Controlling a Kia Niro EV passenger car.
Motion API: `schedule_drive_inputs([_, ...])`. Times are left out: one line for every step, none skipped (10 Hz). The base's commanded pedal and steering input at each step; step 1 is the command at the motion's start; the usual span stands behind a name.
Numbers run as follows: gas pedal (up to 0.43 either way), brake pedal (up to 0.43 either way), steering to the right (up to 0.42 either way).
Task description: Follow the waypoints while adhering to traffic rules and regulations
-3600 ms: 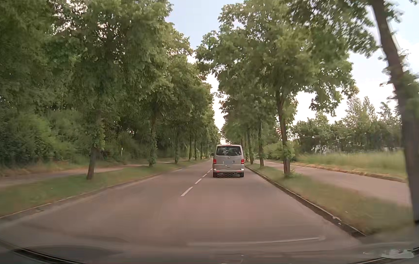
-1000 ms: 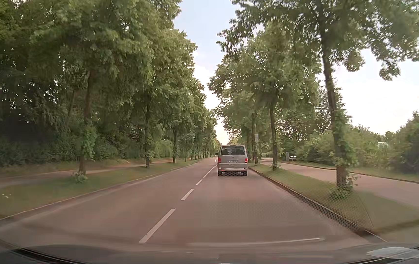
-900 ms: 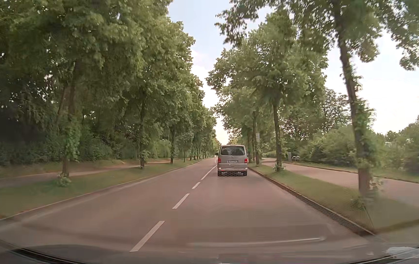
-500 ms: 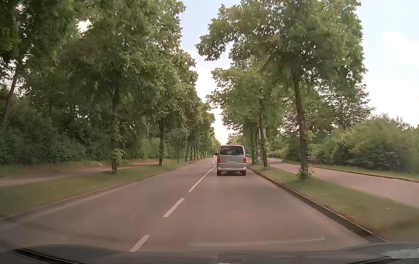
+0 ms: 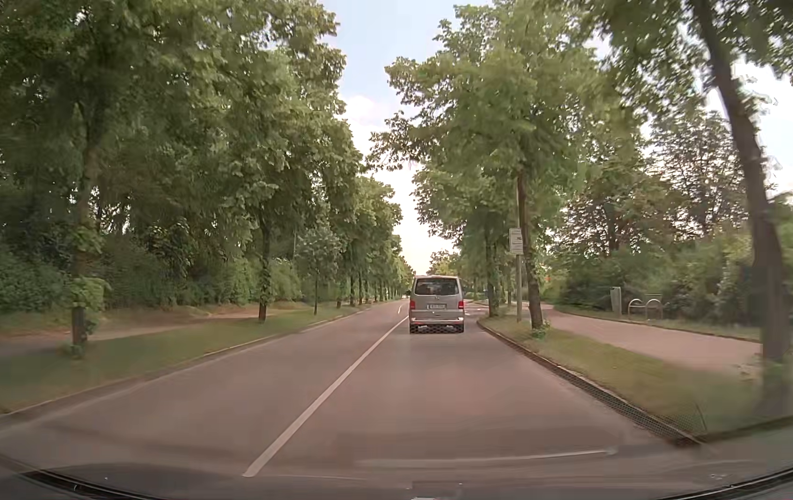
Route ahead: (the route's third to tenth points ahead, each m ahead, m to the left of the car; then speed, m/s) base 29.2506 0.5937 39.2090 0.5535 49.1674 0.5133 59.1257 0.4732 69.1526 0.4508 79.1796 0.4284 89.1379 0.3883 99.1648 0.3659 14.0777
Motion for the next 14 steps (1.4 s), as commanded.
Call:
schedule_drive_inputs([0.150, 0.012, 0.001])
schedule_drive_inputs([0.138, 0.012, 0.001])
schedule_drive_inputs([0.138, 0.012, 0.001])
schedule_drive_inputs([0.138, 0.012, 0.001])
schedule_drive_inputs([0.138, 0.012, 0.012])
schedule_drive_inputs([0.138, 0.012, 0.015])
schedule_drive_inputs([0.138, 0.012, 0.015])
schedule_drive_inputs([0.138, 0.012, 0.015])
schedule_drive_inputs([0.138, 0.012, 0.015])
schedule_drive_inputs([0.138, 0.012, 0.015])
schedule_drive_inputs([0.150, 0.012, 0.016])
schedule_drive_inputs([0.150, 0.012, 0.016])
schedule_drive_inputs([0.150, 0.012, 0.016])
schedule_drive_inputs([0.150, 0.012, 0.016])
